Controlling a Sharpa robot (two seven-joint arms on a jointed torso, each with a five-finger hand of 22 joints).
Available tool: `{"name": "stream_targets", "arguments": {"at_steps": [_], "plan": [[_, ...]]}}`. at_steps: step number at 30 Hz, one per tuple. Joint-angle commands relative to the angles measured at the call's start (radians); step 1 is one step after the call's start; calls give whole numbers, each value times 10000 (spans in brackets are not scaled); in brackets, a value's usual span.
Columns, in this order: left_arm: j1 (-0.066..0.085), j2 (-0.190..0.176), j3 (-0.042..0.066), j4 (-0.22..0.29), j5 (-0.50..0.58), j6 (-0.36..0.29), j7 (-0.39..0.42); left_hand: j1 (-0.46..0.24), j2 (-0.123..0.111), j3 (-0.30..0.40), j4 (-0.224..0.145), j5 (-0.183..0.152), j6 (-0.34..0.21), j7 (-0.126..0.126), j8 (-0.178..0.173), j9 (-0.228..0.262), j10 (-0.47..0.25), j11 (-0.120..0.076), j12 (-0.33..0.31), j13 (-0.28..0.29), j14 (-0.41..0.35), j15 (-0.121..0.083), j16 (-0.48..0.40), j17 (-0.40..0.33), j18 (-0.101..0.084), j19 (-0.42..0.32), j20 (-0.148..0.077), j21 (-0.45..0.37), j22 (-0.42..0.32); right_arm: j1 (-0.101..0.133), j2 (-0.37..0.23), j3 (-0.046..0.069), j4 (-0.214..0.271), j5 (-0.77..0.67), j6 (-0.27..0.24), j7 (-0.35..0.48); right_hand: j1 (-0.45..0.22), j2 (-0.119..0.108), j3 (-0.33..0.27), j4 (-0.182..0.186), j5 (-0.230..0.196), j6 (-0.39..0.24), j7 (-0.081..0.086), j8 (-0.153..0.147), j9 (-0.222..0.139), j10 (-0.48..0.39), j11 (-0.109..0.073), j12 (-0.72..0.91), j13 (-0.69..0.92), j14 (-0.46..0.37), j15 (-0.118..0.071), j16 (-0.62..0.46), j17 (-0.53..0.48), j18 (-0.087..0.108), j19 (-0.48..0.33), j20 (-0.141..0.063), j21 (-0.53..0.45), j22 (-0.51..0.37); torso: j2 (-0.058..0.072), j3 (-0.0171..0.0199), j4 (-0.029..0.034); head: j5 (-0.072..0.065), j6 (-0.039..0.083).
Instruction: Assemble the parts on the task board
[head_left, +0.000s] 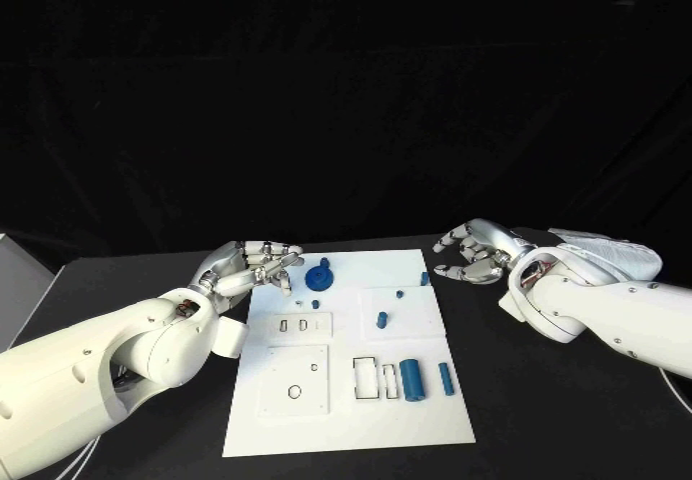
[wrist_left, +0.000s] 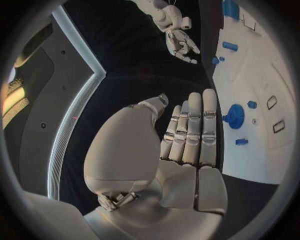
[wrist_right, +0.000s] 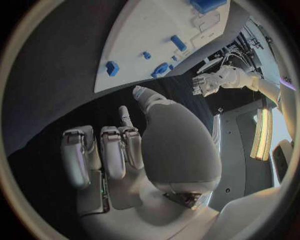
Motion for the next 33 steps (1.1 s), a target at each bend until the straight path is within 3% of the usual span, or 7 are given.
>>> {"name": "stream_targets", "arguments": {"at_steps": [1,3,8,11,15,28,33], "plan": [[-16,8,5,7,-14,133,122,-58,27,49,-4,-38,-23,-34,-4,15,57,-5,49,14,-54,-49,57,-13,152,-87,-19,65,14,-144,21,-2,-86,-545,373,-135,65,-64,-118,3,-143,-119,0,-61,-21,499,95,-33,2087,932,73,-28,2154,-68,1048,113,60,2634,-38,41,-59,-6,-36],[-23,6,5,5,-14,138,122,-58,26,50,-6,-38,-23,-35,-4,15,56,-5,49,14,-53,-50,58,-13,152,-88,-19,66,14,-229,63,-4,-157,-713,338,-313,34,-62,-277,62,-251,-167,19,-92,-35,488,115,-42,2076,935,93,-25,2167,-68,1048,133,60,2634,-35,55,-63,-22,-52],[-38,0,5,-2,-14,148,123,-60,7,56,-16,-40,-27,-34,-4,17,10,2,28,5,-52,-49,61,-16,152,-94,-23,79,20,-454,226,-6,-313,-986,60,-667,160,20,-913,247,-358,-314,69,-191,-78,483,164,-42,2070,945,140,-16,2211,-68,1048,181,60,2634,-27,20,-36,-33,-67],[-43,-4,5,-8,-14,153,120,-61,4,60,-19,-39,-28,-34,-4,17,-8,5,20,2,-52,-49,62,-17,151,-96,-23,83,22,-523,334,-6,-396,-1070,-138,-817,247,79,-1151,346,-381,-327,79,-208,-85,489,174,-35,2077,951,150,-9,2238,-68,1048,194,60,2634,-17,25,-36,-35,-75],[-47,-10,5,-4,-16,158,115,-64,2,65,-22,-39,-31,-32,-4,18,-35,9,9,-4,-51,-47,64,-19,150,-100,-24,90,24,-589,494,-6,-521,-1211,-441,-1037,309,182,-1279,457,-371,-311,81,-208,-86,522,178,-8,2107,962,156,2,2286,-68,1048,201,60,2634,-14,-7,-38,-59,-74],[-50,-28,5,7,-26,169,106,-69,-2,80,-31,-39,-36,-25,-4,20,-106,21,-23,-18,-53,-40,66,-25,147,-111,-22,107,31,-658,933,-4,-913,-1256,-703,-1327,339,317,-1317,595,-338,-230,66,-170,-72,579,167,37,2161,976,151,16,2346,-68,1048,200,60,2634,-14,-16,-16,-20,-214],[-50,-36,5,17,-31,164,97,-69,-2,80,-31,-39,-36,-25,-4,20,-106,21,-23,-18,-53,-40,66,-25,147,-111,-22,107,31,-692,1099,-3,-1055,-1147,-579,-1303,373,391,-1295,653,-321,-157,49,-134,-59,630,153,77,2209,978,141,18,2352,-68,1048,195,60,2634,27,-10,12,-76,-218]]}}
